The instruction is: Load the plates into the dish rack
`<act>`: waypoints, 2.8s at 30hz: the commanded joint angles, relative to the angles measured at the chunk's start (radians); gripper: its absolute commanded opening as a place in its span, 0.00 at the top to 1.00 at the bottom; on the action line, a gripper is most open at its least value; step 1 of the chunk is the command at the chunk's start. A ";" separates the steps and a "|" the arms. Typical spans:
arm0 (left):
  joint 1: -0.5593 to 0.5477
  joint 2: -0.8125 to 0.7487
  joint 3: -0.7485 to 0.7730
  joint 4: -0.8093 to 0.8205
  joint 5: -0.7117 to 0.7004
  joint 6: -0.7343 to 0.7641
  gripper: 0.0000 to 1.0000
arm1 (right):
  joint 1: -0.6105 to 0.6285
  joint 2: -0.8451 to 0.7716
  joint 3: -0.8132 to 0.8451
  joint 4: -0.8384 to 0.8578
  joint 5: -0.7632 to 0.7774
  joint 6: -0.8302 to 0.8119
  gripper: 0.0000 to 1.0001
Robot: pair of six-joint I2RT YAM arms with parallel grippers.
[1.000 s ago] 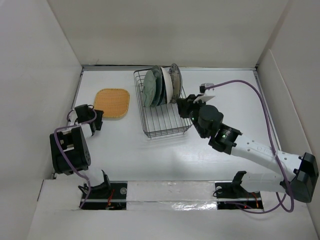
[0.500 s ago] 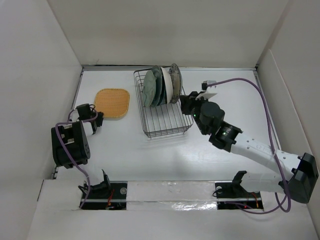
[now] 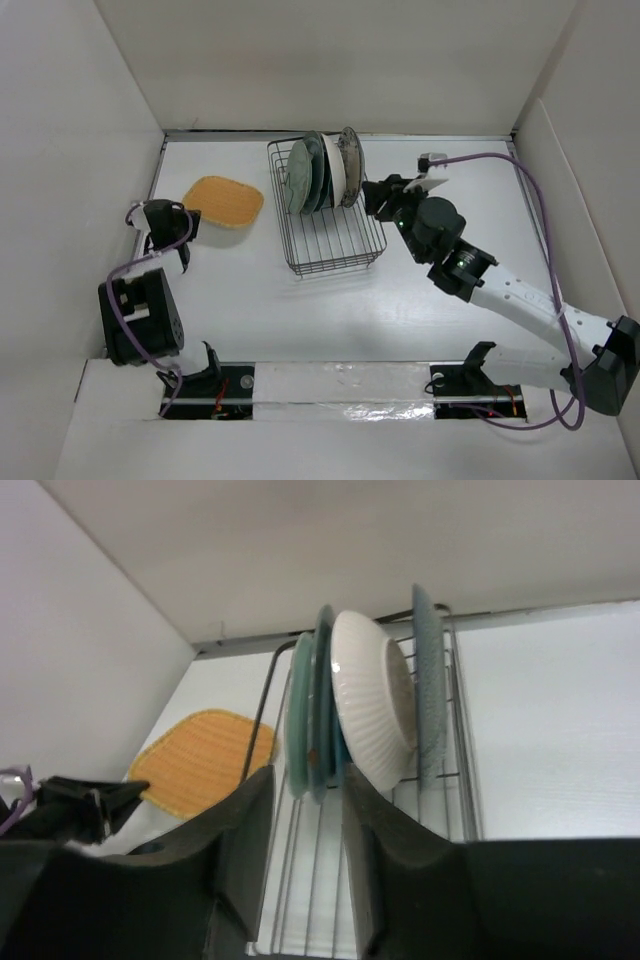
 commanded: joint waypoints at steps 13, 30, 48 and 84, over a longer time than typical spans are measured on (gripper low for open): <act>-0.028 -0.599 0.029 0.006 0.000 0.245 1.00 | 0.000 0.241 0.151 0.037 -0.414 0.077 0.26; -0.190 -0.720 0.046 0.101 0.459 0.104 1.00 | -0.203 0.400 0.362 -0.018 -0.777 -0.076 0.10; -0.244 -0.656 -0.014 0.361 0.694 -0.043 1.00 | -0.246 0.467 0.114 0.523 -1.214 0.285 0.61; -0.589 -0.769 0.226 -0.464 0.065 0.552 1.00 | -0.064 0.717 1.104 -0.611 0.021 0.007 1.00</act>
